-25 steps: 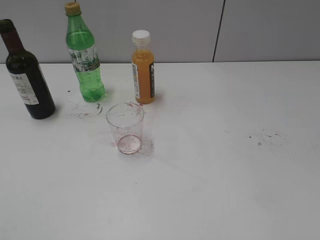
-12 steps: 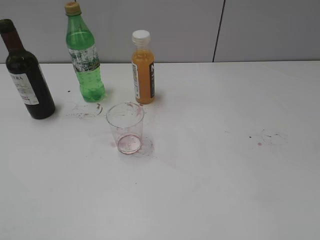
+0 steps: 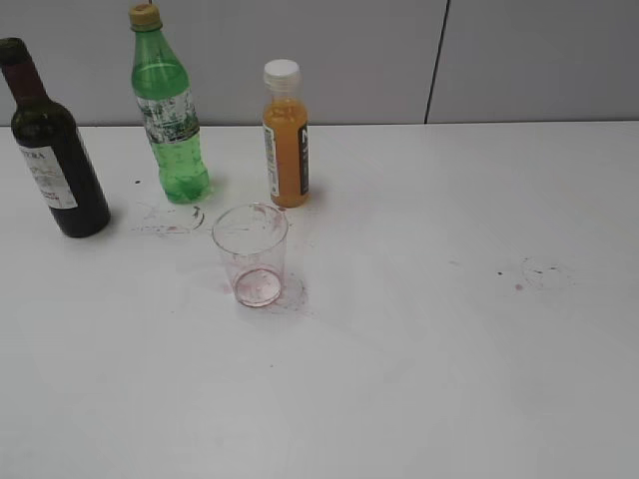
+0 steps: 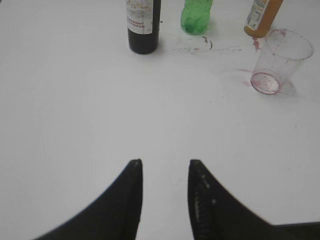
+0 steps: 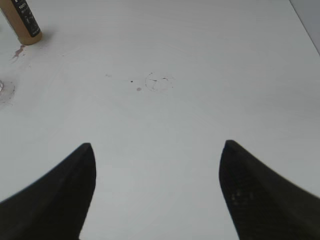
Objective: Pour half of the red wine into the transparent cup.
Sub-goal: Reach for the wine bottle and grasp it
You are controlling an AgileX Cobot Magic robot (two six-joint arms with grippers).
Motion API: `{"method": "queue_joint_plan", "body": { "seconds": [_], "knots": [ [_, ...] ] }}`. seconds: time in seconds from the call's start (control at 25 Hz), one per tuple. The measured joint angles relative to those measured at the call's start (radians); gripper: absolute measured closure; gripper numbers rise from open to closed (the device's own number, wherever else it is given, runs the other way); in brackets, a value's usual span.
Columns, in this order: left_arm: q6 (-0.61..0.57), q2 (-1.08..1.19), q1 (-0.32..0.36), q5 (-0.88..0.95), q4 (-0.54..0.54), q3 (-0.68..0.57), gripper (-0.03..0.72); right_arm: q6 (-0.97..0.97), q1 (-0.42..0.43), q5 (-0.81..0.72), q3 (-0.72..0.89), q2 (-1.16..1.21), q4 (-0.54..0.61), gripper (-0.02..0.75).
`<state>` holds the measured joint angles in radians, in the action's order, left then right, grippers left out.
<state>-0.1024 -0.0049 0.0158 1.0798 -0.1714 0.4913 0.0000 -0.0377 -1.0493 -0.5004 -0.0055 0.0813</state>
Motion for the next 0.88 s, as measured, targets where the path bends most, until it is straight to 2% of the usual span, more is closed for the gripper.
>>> {"method": "queue_joint_plan", "body": {
  "seconds": [0.16, 0.24, 0.32, 0.48, 0.56, 0.88],
  "knots": [
    [0.0, 0.0, 0.0, 0.0, 0.0, 0.0, 0.451, 0.0, -0.001, 0.0, 0.0, 0.0, 0.0, 0.158],
    [0.0, 0.0, 0.0, 0.0, 0.0, 0.0, 0.421, 0.0, -0.001, 0.0, 0.0, 0.0, 0.0, 0.158],
    [0.0, 0.0, 0.0, 0.0, 0.0, 0.0, 0.356, 0.0, -0.001, 0.0, 0.0, 0.0, 0.0, 0.158],
    [0.0, 0.0, 0.0, 0.0, -0.001, 0.0, 0.106, 0.0, -0.001, 0.0, 0.0, 0.0, 0.0, 0.158],
    [0.0, 0.0, 0.0, 0.0, -0.004, 0.0, 0.035, 0.0, -0.001, 0.0, 0.0, 0.0, 0.0, 0.158],
    [0.0, 0.0, 0.0, -0.003, -0.012, 0.0, 0.013, 0.0, -0.001, 0.0, 0.0, 0.0, 0.0, 0.158]
  ]
}}
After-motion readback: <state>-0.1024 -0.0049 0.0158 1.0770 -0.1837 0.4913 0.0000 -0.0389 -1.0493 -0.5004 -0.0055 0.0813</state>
